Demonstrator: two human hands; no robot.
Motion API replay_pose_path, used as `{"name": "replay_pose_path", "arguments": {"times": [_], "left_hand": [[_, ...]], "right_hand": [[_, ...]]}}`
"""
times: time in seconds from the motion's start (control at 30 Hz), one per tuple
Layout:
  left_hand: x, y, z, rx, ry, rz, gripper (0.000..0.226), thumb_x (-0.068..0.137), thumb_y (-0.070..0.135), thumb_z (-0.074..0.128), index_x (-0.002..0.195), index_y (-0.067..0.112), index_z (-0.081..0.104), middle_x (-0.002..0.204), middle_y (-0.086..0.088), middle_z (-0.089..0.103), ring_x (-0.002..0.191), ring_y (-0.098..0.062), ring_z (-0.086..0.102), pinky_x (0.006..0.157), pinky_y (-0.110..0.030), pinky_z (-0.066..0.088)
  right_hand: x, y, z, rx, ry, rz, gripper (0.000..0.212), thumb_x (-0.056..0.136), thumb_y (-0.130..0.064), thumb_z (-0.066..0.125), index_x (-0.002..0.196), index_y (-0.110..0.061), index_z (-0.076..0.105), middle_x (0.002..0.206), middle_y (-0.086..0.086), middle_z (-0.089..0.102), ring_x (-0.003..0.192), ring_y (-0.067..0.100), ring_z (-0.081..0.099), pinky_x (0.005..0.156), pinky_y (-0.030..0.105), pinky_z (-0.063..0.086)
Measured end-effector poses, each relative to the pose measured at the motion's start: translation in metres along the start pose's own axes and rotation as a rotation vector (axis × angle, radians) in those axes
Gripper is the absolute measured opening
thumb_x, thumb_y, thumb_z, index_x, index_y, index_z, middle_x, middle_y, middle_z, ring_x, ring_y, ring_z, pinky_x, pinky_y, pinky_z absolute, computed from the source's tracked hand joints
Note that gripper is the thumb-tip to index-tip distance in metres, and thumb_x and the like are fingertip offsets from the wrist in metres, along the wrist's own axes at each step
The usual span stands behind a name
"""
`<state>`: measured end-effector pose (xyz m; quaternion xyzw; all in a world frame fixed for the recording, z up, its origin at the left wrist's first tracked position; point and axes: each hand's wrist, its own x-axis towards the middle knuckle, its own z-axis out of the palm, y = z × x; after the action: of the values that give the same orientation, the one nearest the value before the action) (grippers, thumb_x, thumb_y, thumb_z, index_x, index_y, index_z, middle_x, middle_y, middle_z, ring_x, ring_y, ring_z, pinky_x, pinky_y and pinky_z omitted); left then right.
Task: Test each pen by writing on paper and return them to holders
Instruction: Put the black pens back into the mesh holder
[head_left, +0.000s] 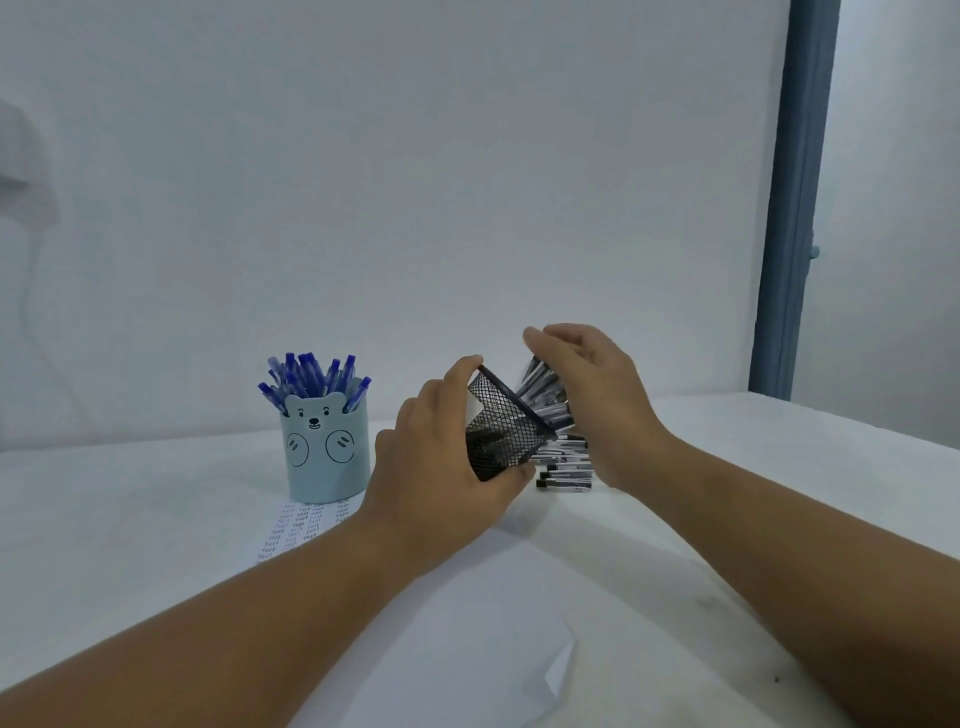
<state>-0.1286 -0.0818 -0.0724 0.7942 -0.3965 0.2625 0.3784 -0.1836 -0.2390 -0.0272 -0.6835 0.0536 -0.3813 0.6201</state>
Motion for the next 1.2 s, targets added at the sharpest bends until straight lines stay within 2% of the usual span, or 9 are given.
{"name": "replay_pose_path", "arguments": {"times": [0.17,0.33,0.5,0.63,0.77,0.9,1.0,1.1,1.2], "left_hand": [[0.0,-0.003,-0.001,0.052,-0.013,0.031,0.097,0.071,0.057,0.078,0.149,0.043,0.022,0.125,0.018,0.045,0.121,-0.012,0.045,0.097,-0.042,0.043],[0.001,0.002,0.003,-0.017,0.004,0.007,0.093,0.073,0.054,0.079,0.146,0.044,0.023,0.125,0.015,0.047,0.12,-0.012,0.044,0.097,-0.041,0.04],[0.0,-0.001,0.0,-0.028,0.011,-0.057,0.094,0.072,0.053,0.079,0.147,0.043,0.024,0.123,0.013,0.047,0.119,-0.016,0.048,0.101,-0.048,0.044],[0.002,-0.003,-0.001,-0.025,0.014,-0.072,0.093,0.072,0.053,0.079,0.146,0.043,0.024,0.122,0.012,0.048,0.118,-0.018,0.048,0.1,-0.049,0.044],[0.001,-0.002,0.0,-0.013,0.015,-0.029,0.092,0.074,0.053,0.078,0.148,0.041,0.024,0.127,0.013,0.047,0.122,-0.014,0.045,0.1,-0.044,0.041],[0.001,-0.004,-0.002,0.002,0.014,-0.013,0.093,0.072,0.052,0.079,0.146,0.043,0.024,0.123,0.013,0.048,0.117,-0.013,0.046,0.099,-0.046,0.043],[0.002,-0.003,-0.002,-0.012,0.024,0.001,0.092,0.071,0.055,0.078,0.145,0.043,0.026,0.121,0.014,0.049,0.115,-0.013,0.046,0.098,-0.046,0.044],[0.002,-0.001,-0.002,0.006,0.024,0.036,0.094,0.068,0.058,0.075,0.146,0.042,0.026,0.122,0.015,0.049,0.117,-0.013,0.047,0.098,-0.045,0.044],[0.001,-0.003,-0.002,0.068,0.015,0.059,0.096,0.068,0.056,0.078,0.147,0.042,0.024,0.123,0.017,0.047,0.119,-0.013,0.046,0.097,-0.043,0.042]], "right_hand": [[0.003,0.007,-0.004,-0.033,0.043,-0.079,0.011,0.081,-0.017,0.082,0.086,-0.016,0.073,0.088,0.007,0.068,0.077,0.015,0.065,0.079,0.034,0.055],[0.009,0.001,-0.004,0.127,0.194,-0.073,0.015,0.087,-0.008,0.066,0.091,-0.022,0.065,0.096,0.002,0.064,0.081,0.017,0.059,0.077,0.039,0.051],[0.005,0.003,-0.005,-0.045,-0.029,0.006,0.016,0.09,-0.026,0.063,0.09,-0.026,0.079,0.095,-0.002,0.073,0.096,0.024,0.067,0.092,0.045,0.053],[0.007,0.002,-0.002,-0.022,0.014,-0.022,0.025,0.095,-0.007,0.055,0.099,-0.022,0.074,0.107,0.004,0.072,0.095,0.021,0.066,0.093,0.049,0.053],[0.003,0.003,-0.003,-0.112,-0.054,-0.005,0.022,0.09,-0.037,0.059,0.103,-0.03,0.074,0.11,-0.011,0.07,0.106,0.011,0.064,0.095,0.036,0.05],[0.002,0.011,0.0,-0.236,-0.001,-0.17,0.008,0.093,-0.024,0.068,0.1,-0.027,0.071,0.092,-0.012,0.067,0.083,0.002,0.062,0.084,0.027,0.051],[0.003,0.008,0.0,-0.122,0.095,-0.215,0.011,0.096,-0.021,0.065,0.104,-0.026,0.067,0.1,-0.005,0.068,0.083,0.004,0.063,0.081,0.027,0.053],[0.004,0.007,-0.005,-0.042,0.042,-0.163,0.015,0.091,-0.031,0.069,0.105,-0.028,0.071,0.103,-0.004,0.069,0.09,0.012,0.066,0.086,0.034,0.056],[0.001,0.012,-0.006,-0.163,-0.048,-0.123,0.015,0.082,-0.026,0.08,0.096,-0.024,0.073,0.087,-0.005,0.069,0.076,0.01,0.067,0.08,0.036,0.059]]}}
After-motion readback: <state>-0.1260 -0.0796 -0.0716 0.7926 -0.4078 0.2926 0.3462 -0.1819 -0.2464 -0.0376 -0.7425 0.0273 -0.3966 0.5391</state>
